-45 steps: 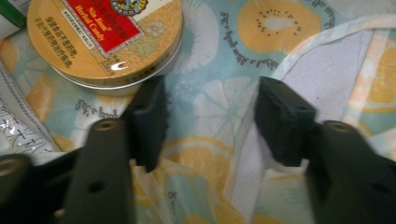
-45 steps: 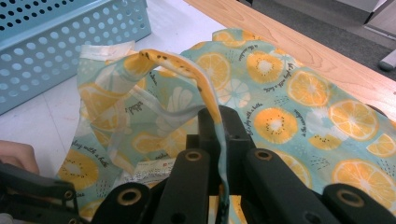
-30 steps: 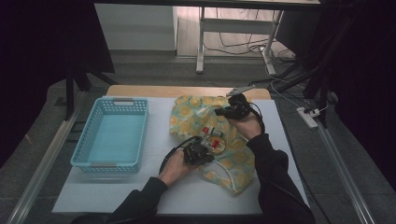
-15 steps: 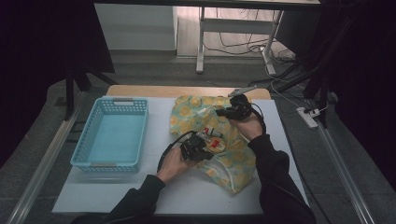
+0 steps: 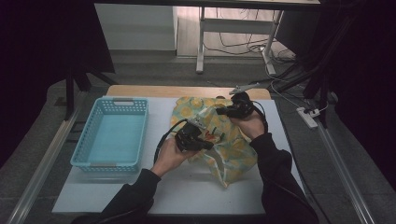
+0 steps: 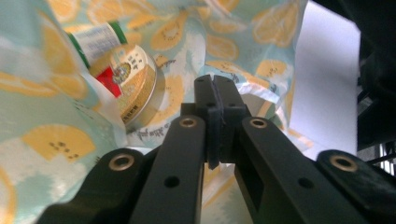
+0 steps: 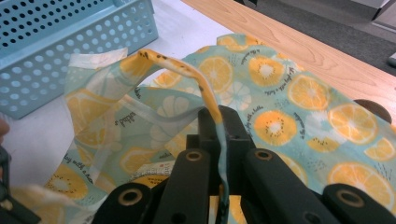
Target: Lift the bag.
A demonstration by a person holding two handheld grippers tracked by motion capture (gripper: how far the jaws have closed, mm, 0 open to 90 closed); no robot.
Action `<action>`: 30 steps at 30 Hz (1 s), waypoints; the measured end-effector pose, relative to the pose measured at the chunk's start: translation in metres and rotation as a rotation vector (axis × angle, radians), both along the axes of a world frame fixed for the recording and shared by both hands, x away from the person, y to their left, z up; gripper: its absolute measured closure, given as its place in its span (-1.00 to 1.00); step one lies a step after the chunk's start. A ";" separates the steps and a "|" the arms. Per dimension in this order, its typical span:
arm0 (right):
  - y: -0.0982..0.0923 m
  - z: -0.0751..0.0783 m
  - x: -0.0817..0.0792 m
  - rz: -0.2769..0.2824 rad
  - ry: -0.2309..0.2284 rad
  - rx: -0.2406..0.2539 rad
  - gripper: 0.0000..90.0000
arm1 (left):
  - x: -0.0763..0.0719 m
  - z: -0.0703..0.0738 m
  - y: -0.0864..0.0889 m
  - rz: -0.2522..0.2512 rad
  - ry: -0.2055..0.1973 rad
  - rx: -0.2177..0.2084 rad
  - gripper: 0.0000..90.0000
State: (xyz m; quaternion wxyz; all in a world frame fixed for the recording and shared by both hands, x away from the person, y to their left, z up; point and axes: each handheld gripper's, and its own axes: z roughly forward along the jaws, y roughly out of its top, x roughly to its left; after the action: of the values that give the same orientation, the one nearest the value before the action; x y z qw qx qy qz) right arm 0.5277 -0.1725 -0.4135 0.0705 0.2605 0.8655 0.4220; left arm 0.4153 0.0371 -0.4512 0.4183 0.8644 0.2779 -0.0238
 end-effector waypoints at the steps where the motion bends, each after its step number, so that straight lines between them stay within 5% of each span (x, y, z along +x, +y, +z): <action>1: 0.000 0.001 0.000 0.002 0.000 0.002 1.00 | 0.000 0.003 0.002 0.001 0.000 -0.016 1.00; 11: 0.006 0.018 -0.005 0.026 -0.008 0.016 1.00 | 0.005 0.038 0.015 0.015 -0.029 -0.084 1.00; 30: 0.002 0.048 -0.012 0.040 -0.037 0.054 1.00 | 0.015 0.099 0.023 0.041 -0.121 -0.125 1.00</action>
State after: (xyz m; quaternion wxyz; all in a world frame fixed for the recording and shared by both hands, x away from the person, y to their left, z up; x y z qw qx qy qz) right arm 0.5155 -0.1701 -0.3653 0.0709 0.2373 0.8573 0.4514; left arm 0.4304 0.0602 -0.3520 0.4877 0.8307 0.2678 0.0199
